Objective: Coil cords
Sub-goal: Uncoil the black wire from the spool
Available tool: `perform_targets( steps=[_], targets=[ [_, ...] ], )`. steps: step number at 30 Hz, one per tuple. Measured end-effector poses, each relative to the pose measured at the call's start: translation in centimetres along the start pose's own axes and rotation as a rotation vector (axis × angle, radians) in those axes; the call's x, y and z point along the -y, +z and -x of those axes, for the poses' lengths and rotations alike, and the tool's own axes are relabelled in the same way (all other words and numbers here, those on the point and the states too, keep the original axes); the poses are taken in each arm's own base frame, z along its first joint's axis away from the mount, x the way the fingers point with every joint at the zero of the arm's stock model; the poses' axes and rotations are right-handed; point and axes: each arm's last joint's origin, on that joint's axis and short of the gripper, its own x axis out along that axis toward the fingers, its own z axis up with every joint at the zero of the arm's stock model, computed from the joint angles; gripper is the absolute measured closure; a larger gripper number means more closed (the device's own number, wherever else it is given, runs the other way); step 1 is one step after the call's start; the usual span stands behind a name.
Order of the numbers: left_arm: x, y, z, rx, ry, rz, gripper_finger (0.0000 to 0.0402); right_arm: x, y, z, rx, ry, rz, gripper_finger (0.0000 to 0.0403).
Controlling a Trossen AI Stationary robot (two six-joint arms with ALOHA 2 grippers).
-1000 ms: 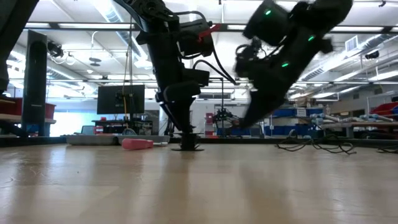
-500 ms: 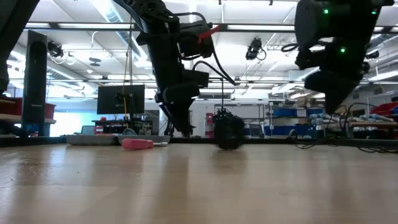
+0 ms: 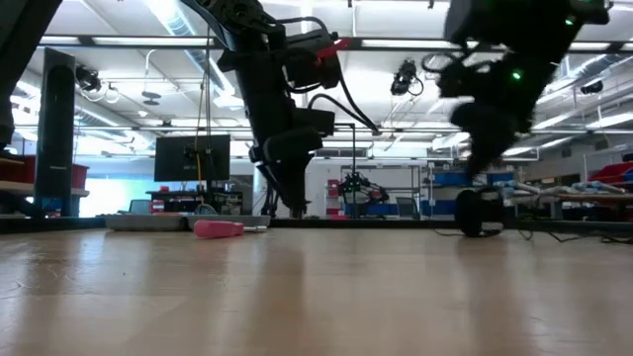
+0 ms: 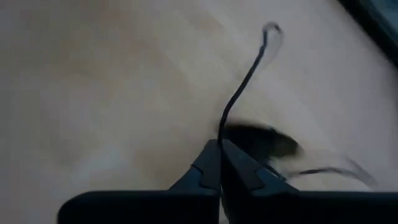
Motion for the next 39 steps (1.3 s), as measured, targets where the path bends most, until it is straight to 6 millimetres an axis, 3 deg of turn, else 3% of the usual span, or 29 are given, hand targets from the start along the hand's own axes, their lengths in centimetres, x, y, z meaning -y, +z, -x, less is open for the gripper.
perform_targets(
  steps=[9,13,26,34,39],
  targets=[
    [0.0,0.1,0.0,0.007,-0.002,0.0,0.0145,-2.9,3.1,0.9,0.268,0.336,0.189,0.0402],
    [0.0,0.0,0.0,0.003,-0.002,-0.002,0.0145,-3.4,3.8,1.3,0.34,0.408,0.228,0.0402],
    [0.0,0.0,0.0,0.003,-0.002,-0.002,0.0145,-2.6,2.5,0.6,0.193,0.331,0.228,0.0375],
    [0.0,0.1,0.0,0.005,-0.002,-0.002,0.0145,-1.0,1.8,0.0,0.172,0.057,0.148,0.0367],
    [0.0,0.1,0.0,0.012,-0.004,0.0,0.0145,0.8,2.8,-1.4,0.166,-0.058,0.076,0.0368]
  ],
)
